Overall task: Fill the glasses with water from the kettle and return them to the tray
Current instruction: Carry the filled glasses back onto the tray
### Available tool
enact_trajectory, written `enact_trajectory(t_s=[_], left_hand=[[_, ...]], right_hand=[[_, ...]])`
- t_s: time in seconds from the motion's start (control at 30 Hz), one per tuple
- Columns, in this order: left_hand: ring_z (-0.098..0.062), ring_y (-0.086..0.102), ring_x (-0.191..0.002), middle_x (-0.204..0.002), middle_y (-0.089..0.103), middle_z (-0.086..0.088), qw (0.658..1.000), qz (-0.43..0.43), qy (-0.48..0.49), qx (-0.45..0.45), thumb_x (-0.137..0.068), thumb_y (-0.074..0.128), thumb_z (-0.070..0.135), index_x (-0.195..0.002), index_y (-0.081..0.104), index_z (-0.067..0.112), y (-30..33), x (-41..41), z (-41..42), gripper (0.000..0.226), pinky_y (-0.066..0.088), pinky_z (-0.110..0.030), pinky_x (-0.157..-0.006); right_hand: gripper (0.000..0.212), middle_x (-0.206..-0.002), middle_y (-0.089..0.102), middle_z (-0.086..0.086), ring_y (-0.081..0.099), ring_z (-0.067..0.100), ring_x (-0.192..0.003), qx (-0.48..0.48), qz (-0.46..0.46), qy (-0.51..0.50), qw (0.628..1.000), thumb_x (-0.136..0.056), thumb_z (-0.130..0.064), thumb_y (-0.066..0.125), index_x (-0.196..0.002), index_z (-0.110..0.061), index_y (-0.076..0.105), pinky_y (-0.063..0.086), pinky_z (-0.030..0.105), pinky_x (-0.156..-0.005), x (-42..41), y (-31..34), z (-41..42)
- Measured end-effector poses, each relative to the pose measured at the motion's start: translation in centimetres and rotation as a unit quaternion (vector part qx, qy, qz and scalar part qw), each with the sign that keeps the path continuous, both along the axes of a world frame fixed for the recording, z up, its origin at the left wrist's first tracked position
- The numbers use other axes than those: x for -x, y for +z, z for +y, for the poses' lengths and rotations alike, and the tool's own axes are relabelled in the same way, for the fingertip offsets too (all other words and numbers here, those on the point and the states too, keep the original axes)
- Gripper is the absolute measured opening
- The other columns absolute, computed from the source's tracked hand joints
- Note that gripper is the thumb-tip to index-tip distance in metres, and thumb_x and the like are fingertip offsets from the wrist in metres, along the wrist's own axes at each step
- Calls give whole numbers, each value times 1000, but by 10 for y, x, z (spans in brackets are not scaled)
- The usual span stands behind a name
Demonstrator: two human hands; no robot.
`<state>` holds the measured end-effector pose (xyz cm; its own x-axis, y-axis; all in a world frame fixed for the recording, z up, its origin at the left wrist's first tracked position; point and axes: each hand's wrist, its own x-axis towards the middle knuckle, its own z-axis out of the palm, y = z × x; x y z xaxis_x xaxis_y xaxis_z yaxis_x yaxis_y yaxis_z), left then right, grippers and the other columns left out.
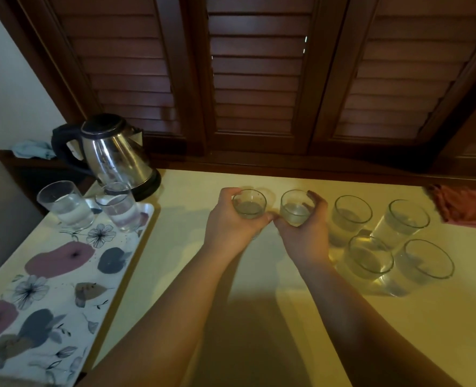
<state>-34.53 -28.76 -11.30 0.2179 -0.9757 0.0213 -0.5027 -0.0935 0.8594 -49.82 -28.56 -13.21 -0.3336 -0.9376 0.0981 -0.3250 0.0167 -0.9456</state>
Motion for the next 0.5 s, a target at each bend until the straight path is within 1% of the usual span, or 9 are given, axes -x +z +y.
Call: enact_trajectory(t_s=[0.07,0.13,0.23,0.33,0.37,0.43,0.47,0.5], left_hand=[[-13,62,-111,-116,61,14,1000,-15,2,-9,-69,90,60,-135,49,34,-3,3,-1,82,52,-24,-87],[-14,63,-111,-116,62,13,1000,-16,9,-12,-70,89,61,-132,50,35,-6,5,-1,78,55,-27,-89],[-13,62,-110,-115,62,13,1000,-22,12,-5,-70,89,60,-131,51,36,-8,5,-2,76,55,-28,-88],[-12,61,-110,-115,63,15,999,-32,17,-2,-67,89,64,-130,53,38,-7,4,-2,77,56,-29,-90],[-12,62,-110,-117,64,15,999,-32,18,-1,-66,90,65,-129,53,39,-7,3,-2,76,57,-30,-91],[-13,63,-112,-120,67,12,999,-31,17,-3,-66,90,64,-127,54,39,-5,0,-1,75,58,-32,-92],[-14,63,-112,-121,67,12,999,-33,17,-4,-65,90,64,-126,55,39,-4,-2,-1,74,58,-33,-92],[-14,63,-112,-121,67,11,999,-34,17,-6,-65,90,64,-125,55,39,-2,-5,0,73,58,-34,-92]], right_hand=[[81,-117,60,-2,62,22,-108,-6,2,13,1000,-81,-26,91,-145,-22,43,49,29,-83,4,-4,-2],[76,-107,61,-5,65,23,-96,-5,7,27,1000,-82,-29,90,-142,-27,42,52,33,-74,7,-8,-3],[75,-109,63,-2,65,21,-93,-6,10,34,999,-82,-29,90,-140,-30,42,55,34,-72,10,-14,-5],[75,-106,61,-8,65,17,-89,-7,8,31,999,-83,-26,90,-140,-30,42,56,34,-70,10,-15,-6],[74,-104,60,-9,65,15,-88,-5,10,29,1000,-83,-25,90,-140,-29,42,54,32,-68,9,-14,-7],[73,-102,56,-16,61,7,-86,-3,11,26,1000,-83,-24,90,-139,-27,44,50,23,-65,9,-12,-7],[73,-102,53,-20,60,7,-86,-3,10,26,1000,-83,-23,91,-139,-27,45,49,22,-67,9,-11,-7],[73,-103,52,-23,60,9,-86,-2,10,27,1000,-82,-23,91,-138,-26,45,52,25,-70,8,-10,-6]])
